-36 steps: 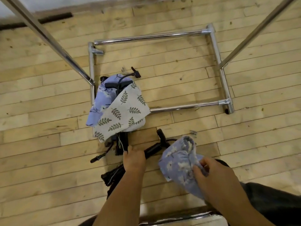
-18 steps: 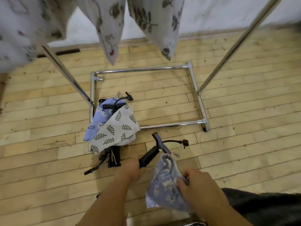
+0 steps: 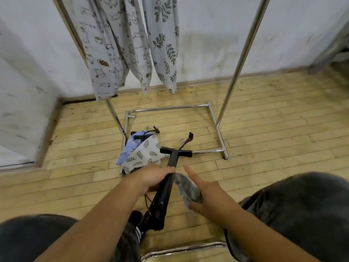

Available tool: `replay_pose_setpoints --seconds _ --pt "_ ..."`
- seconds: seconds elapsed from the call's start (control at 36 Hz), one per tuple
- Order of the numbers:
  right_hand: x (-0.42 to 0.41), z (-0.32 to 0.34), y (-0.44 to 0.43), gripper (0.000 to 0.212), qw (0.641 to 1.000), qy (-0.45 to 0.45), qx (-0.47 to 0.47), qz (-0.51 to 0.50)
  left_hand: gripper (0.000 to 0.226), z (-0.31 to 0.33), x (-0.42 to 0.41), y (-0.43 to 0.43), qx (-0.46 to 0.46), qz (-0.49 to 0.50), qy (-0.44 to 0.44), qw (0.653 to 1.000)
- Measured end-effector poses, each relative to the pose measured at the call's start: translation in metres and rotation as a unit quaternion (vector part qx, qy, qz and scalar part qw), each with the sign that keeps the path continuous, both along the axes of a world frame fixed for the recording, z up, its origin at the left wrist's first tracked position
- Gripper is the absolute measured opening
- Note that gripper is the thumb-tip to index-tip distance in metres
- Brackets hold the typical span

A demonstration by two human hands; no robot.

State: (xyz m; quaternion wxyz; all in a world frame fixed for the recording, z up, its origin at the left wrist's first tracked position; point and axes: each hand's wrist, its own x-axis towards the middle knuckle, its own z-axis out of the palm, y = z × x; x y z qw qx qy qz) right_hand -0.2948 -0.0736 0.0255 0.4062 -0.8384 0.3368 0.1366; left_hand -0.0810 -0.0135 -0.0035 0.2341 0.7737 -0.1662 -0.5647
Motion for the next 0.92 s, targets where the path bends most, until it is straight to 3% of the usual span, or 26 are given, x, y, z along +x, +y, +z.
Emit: replay_pose_setpoints --seconds 0.11,0.22,0.31,0.39,0.47,0.61,0.67,0.75,0.92 --pt "-0.005 0.005 0.02 0.111 0.999 -0.045 -0.014 -0.005 0.04 0.043 -0.034 0.018 -0.023 -0.014 0.065 0.998" --pt "-0.013 0.003 0.033 0.071 0.987 -0.148 -0.034 -0.051 0.032 0.059 -0.058 0.04 -0.047 -0.054 0.073 0.995" --pt "-0.023 -0.006 0.034 0.053 0.981 -0.165 -0.043 -0.095 0.028 0.059 -0.07 0.056 -0.074 -0.039 0.104 0.991" --pt "-0.033 -0.01 0.032 0.044 0.977 -0.171 0.005 -0.129 0.031 0.06 -0.073 0.067 -0.093 -0.019 0.031 0.995" --pt "-0.034 -0.009 0.03 0.018 0.965 -0.18 0.06 -0.181 0.03 0.045 -0.07 0.076 -0.071 -0.005 -0.038 0.997" --pt "-0.033 -0.007 0.029 0.014 0.937 -0.242 0.091 -0.236 0.034 0.022 -0.07 0.09 -0.042 -0.115 -0.13 0.984" --pt "-0.032 -0.006 0.028 0.016 0.926 -0.264 0.112 -0.247 0.031 0.014 -0.068 0.091 -0.045 -0.167 -0.204 0.964" --pt "-0.03 0.0 0.028 0.011 0.898 -0.295 0.168 -0.281 0.051 0.004 -0.068 0.089 -0.038 -0.191 -0.278 0.941" --pt "-0.028 0.011 0.027 0.049 0.828 -0.347 0.288 -0.333 0.052 0.003 -0.071 0.095 -0.086 -0.094 -0.209 0.97"
